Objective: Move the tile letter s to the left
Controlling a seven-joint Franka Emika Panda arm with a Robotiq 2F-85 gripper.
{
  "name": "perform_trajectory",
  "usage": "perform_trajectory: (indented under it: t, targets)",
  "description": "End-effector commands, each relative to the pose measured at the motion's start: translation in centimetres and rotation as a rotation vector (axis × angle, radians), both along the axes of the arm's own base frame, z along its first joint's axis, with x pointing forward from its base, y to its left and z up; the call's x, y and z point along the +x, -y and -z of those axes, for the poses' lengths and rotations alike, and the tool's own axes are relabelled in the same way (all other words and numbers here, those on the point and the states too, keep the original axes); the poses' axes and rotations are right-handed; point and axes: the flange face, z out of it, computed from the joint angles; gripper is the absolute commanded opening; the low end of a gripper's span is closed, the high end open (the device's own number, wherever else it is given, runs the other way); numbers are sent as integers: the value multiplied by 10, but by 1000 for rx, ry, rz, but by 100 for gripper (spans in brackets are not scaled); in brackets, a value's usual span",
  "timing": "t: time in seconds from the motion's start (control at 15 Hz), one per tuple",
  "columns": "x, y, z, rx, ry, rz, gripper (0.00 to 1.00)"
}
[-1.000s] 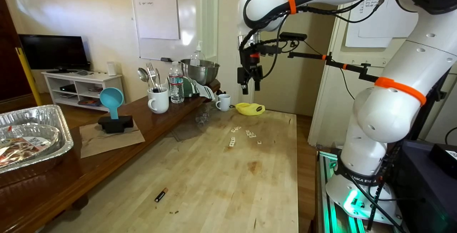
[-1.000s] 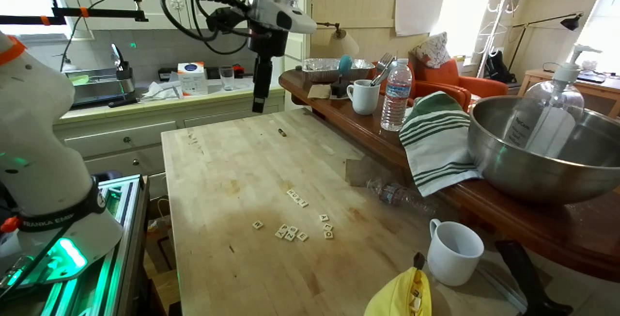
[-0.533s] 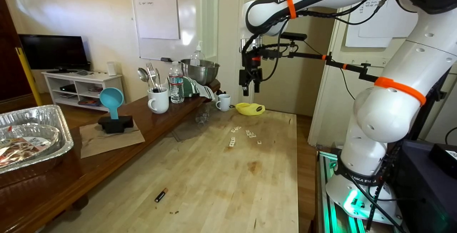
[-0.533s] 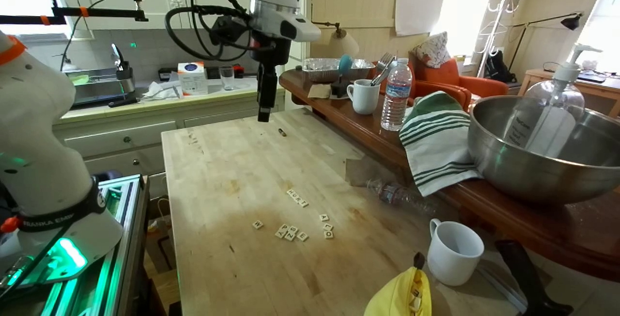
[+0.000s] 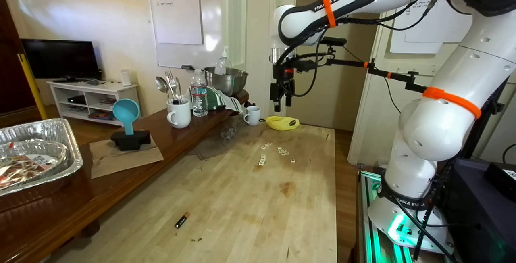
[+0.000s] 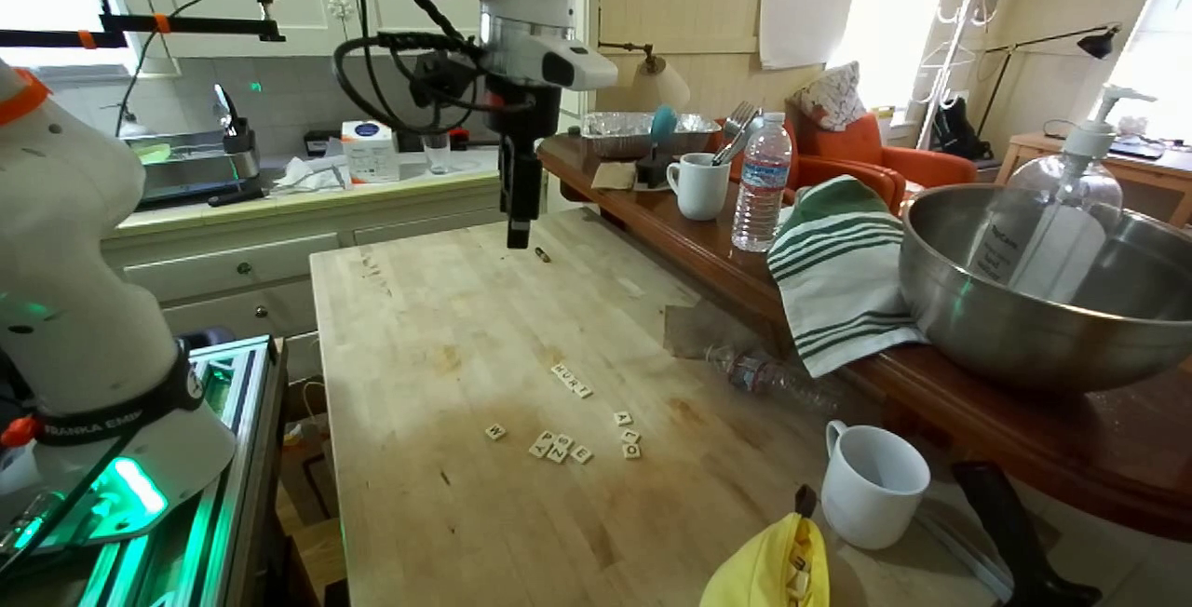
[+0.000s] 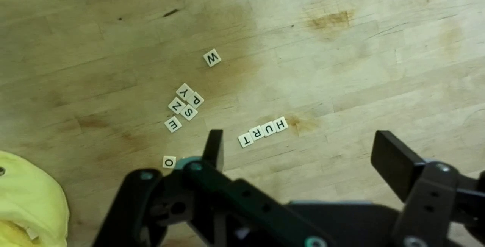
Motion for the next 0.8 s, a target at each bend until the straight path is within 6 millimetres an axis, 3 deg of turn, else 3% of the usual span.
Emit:
perform_trajectory:
  t: [0.0, 0.33, 0.73]
  targets:
    - [-13, 10, 27, -17, 81, -81, 100]
    - [-19, 30, 64, 36, 120, -174, 100]
    - [-25, 57, 102, 62, 55, -426, 100]
